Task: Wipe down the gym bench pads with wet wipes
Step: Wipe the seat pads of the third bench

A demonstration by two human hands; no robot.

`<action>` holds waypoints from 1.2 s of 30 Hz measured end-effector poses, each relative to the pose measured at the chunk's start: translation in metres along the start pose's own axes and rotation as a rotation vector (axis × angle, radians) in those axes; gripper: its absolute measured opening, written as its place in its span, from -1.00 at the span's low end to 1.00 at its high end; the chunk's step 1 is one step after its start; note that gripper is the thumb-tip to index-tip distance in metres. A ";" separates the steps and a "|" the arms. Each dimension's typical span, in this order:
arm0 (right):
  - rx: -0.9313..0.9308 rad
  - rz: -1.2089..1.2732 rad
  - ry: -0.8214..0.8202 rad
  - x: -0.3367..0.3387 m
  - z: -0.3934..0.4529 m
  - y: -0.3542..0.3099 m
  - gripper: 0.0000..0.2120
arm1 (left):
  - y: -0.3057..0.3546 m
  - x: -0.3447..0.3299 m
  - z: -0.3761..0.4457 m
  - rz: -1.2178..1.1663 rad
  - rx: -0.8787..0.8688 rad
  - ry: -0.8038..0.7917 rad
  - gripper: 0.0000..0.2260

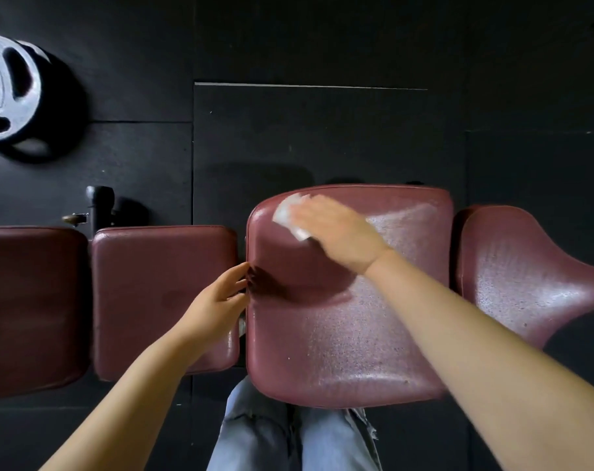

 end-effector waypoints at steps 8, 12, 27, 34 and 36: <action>-1.374 0.237 0.410 0.026 -0.182 0.197 -0.59 | -0.028 -0.012 -0.010 0.006 0.071 -0.023 -0.47; -1.407 0.401 0.702 0.014 -0.147 0.136 -0.57 | -0.038 -0.015 -0.014 -0.033 0.075 -0.005 -0.47; -0.549 0.032 0.313 0.016 -0.123 0.107 -0.50 | -0.043 -0.028 -0.023 0.063 0.023 0.062 -0.42; -1.246 0.361 0.644 0.009 -0.178 0.133 -0.59 | -0.041 -0.035 -0.024 0.300 -0.036 0.065 -0.35; -1.131 0.402 0.676 0.005 -0.136 0.093 -0.55 | -0.042 -0.035 -0.024 0.281 -0.026 0.067 -0.35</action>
Point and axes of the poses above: each hand's wrist, its own z-axis towards the middle knuckle, its own x-axis out of the back of the hand, y = z × x, the point moved 10 cm from there along z, towards the middle knuckle, and after that the axes turned 6 degrees about -x, right-handed, at the moved point
